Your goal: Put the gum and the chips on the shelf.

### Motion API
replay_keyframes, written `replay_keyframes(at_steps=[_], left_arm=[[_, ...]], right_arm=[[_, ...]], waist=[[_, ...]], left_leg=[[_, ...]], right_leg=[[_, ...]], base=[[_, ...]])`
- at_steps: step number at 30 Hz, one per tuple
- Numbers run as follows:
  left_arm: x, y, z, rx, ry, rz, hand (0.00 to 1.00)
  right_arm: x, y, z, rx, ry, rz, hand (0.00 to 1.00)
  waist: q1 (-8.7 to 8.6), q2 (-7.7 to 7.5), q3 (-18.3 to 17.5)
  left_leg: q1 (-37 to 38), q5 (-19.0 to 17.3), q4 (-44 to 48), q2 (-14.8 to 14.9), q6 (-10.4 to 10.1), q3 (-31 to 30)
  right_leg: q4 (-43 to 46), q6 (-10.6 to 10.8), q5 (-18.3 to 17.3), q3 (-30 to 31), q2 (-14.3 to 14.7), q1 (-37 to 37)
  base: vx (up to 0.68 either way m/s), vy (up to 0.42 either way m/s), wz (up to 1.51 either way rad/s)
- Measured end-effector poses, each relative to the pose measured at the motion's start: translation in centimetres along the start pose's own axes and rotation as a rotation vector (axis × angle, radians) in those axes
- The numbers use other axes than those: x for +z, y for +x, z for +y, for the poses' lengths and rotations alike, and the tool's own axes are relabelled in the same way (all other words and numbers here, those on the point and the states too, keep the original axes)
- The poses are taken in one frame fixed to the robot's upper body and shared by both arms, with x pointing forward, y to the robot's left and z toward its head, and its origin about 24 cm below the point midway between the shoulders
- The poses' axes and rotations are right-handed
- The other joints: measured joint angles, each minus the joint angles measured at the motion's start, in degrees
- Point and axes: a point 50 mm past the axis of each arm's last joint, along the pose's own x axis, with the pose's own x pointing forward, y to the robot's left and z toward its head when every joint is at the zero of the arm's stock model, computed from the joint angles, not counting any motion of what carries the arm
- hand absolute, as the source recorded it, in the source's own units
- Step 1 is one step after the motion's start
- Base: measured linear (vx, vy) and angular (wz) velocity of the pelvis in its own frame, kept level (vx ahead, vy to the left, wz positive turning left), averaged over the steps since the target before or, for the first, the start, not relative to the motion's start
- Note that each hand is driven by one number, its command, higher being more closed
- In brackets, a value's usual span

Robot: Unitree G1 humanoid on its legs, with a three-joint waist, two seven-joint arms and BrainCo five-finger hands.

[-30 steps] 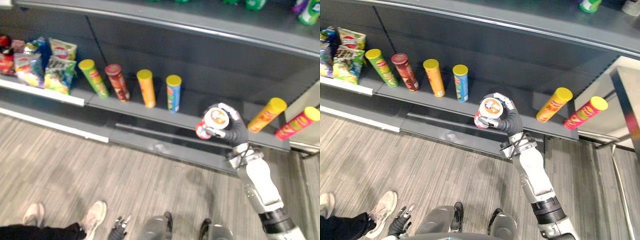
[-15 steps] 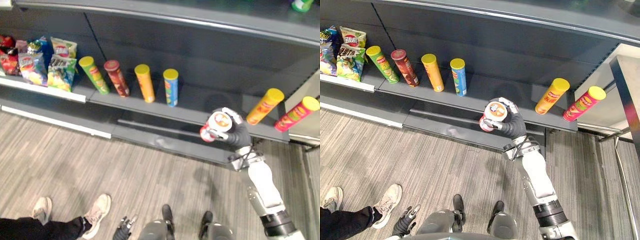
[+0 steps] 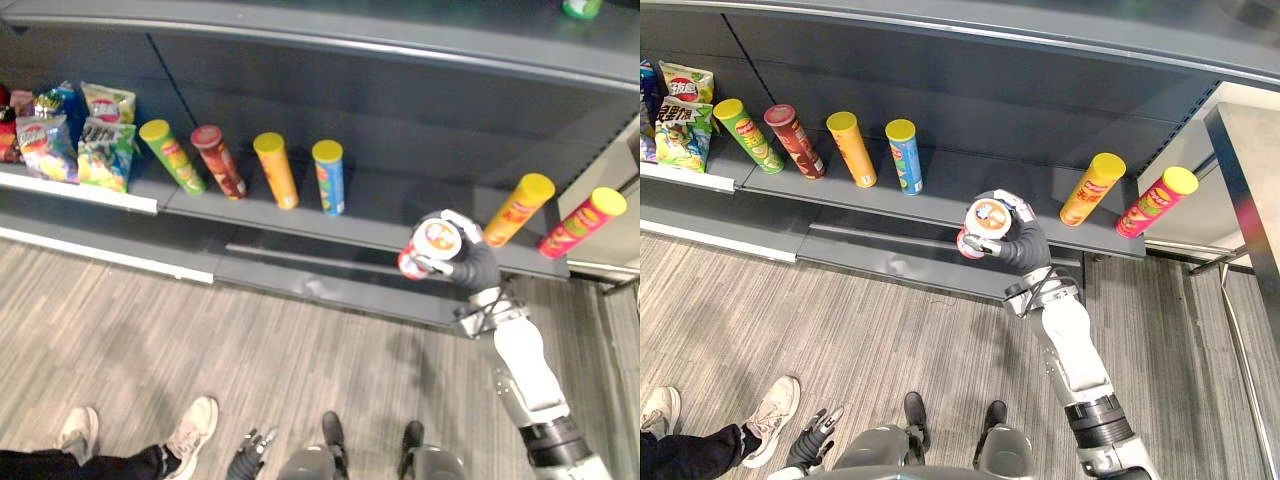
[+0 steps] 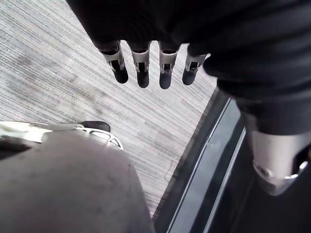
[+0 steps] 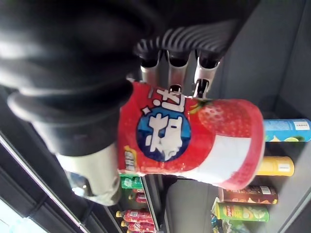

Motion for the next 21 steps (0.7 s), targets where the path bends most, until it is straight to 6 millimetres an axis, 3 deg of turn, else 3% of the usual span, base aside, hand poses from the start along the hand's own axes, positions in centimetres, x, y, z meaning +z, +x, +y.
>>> replay_keyframes(at_steps=[7,15,21], left_arm=[[-0.1,0.0,0.2,0.023,-0.010,0.012,0.00],[-0.4,-0.1,0.2,0.032,0.007,0.030,0.00],[-1.1,-0.4,0.4,0.040,0.036,0.058,0.00]], right_arm=[[0.4,0.6,-0.4,0.027,-0.061,0.013,1.00],[3.4,4.2,-1.4,0.029,-0.143,-0.079,1.00],[4.9,6.4,-3.5,-0.032,-0.200,-0.108,1.00]], waist=[[0.00,0.03,-0.19],[0.02,0.17,-1.63],[0.11,0.25,-3.21]], left_leg=[[1.48,0.29,-1.15,0.05,-0.07,0.66],[3.64,1.37,-3.16,0.11,-0.11,0.63],[4.54,1.63,-3.79,0.14,-0.17,0.43]], right_leg=[[-1.09,-0.03,0.41,0.40,0.37,1.20],[-2.23,-0.06,0.94,0.22,0.91,2.96],[-3.11,-0.10,1.31,0.15,1.15,4.14]], base=[[0.03,0.007,-0.05],[0.02,0.002,-0.01],[0.00,0.000,0.00]])
